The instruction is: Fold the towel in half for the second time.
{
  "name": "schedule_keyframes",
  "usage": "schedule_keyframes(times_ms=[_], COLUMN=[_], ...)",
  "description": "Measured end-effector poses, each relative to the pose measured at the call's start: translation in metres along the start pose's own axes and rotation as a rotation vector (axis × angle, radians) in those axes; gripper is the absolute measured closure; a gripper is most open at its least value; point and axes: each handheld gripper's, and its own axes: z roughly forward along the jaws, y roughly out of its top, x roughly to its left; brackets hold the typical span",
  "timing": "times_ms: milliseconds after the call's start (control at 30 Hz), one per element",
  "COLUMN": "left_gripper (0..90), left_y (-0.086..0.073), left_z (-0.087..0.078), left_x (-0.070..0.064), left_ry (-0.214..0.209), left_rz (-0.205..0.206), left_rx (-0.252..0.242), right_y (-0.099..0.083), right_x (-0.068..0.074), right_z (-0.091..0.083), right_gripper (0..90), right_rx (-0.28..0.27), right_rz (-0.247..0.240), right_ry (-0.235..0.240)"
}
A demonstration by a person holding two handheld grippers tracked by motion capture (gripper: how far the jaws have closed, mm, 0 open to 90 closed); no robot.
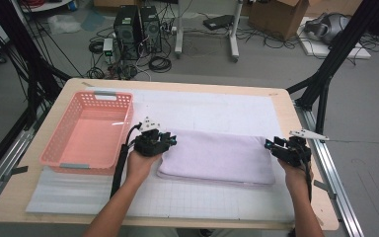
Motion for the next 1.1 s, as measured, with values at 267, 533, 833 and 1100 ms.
schedule_keyframes(times_ms=[267,533,833,1100], left_gripper=[72.0,75.0,78.8,58.8], left_y=[-0.036,-0.048,-0.055,-0.047], left_z=[-0.01,-0.021,-0.033,-0.063], left_x=[-0.016,-0.013,-0.011,-0.007], left_ry=[-0.009,-0.006,-0.022,-0.065], left_rz=[0.029,0.05,0.057,0.032], left_rx=[0.085,0.113,0.11,-0.102], right_y=[-0.034,-0.048,-0.05,-0.047], right_x=[0.028,0.032,0.036,0.027], right_z=[-0.015,-0.016,-0.019,-0.051], right_gripper=[58.5,60.5,60.7,57.9], right_rx=[0.084,0.152,0.199,0.016], right_rz=[-0.112,-0.146,-0.245,-0.171], right_ry=[0.052,0.058,-0.009,-0.001])
